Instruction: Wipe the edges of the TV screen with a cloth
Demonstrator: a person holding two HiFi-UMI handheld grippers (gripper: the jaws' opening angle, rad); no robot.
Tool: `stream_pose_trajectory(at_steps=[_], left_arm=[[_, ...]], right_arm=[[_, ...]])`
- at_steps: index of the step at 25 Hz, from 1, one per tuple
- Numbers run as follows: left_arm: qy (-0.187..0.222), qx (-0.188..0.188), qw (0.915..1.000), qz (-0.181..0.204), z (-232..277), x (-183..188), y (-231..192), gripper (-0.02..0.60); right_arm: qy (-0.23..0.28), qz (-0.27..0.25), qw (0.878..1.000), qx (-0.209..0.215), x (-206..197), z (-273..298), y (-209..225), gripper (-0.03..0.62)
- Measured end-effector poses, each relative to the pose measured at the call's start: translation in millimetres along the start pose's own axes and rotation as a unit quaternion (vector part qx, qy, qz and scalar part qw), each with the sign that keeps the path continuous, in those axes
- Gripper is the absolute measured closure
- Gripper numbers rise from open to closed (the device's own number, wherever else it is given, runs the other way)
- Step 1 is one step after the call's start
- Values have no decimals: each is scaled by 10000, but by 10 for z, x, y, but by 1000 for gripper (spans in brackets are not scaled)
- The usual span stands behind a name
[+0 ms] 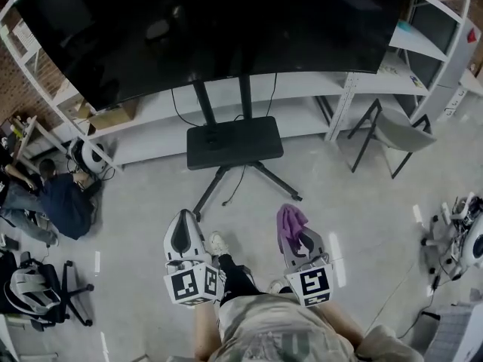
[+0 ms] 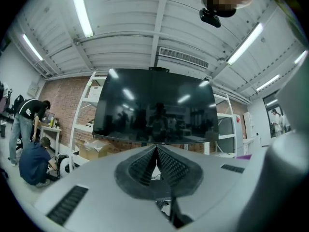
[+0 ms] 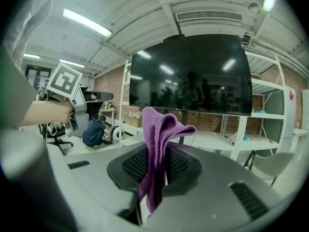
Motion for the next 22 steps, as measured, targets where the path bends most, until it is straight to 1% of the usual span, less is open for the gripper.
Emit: stream_pose_trajectory(at_steps=[2,4,7,8,11,15,19,20,22], left_arm=[[-56,126,9998,-137,145,-151,-219,566],[-203,235,9993,-186,312,-276,-428,566],[-280,183,9993,-144,679,-318,-742,566],[-259,112,9996,-99,882,-308,-862,566],[-105,-196,9997,51,1564,-207,-1208,566],[-2,-728,9963,455,2295,-42,-1572,566],[-21,-1279,9903,547,2912,98,-1821,566],[-48,-1356,9892,553,3038,109,-1874,566],[-137,-1370,9893,489,3248,64,-1978,566]], right_arm=[[-94,-119,9999,52,-61,258,-63,540],[-166,-126,9997,84,-72,544,-140,540],[-230,-221,9994,163,123,1043,-238,540],[-178,-247,9995,130,210,1281,-250,540],[100,-201,9997,-138,505,2066,-275,540],[300,-175,9982,-481,987,2912,-421,540],[507,-7,9958,-763,1310,3562,-466,540],[522,28,9952,-831,1359,3674,-473,540],[454,78,9946,-929,1424,3818,-492,540]])
Point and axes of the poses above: the fingertips, and each gripper's own axes: z forward along the fingers, y to its right, x out of its top, the point moved 8 cm from there along -z, backward along the fingers, and after that the axes turned 5 degrees about -x, right-handed, at the moved point
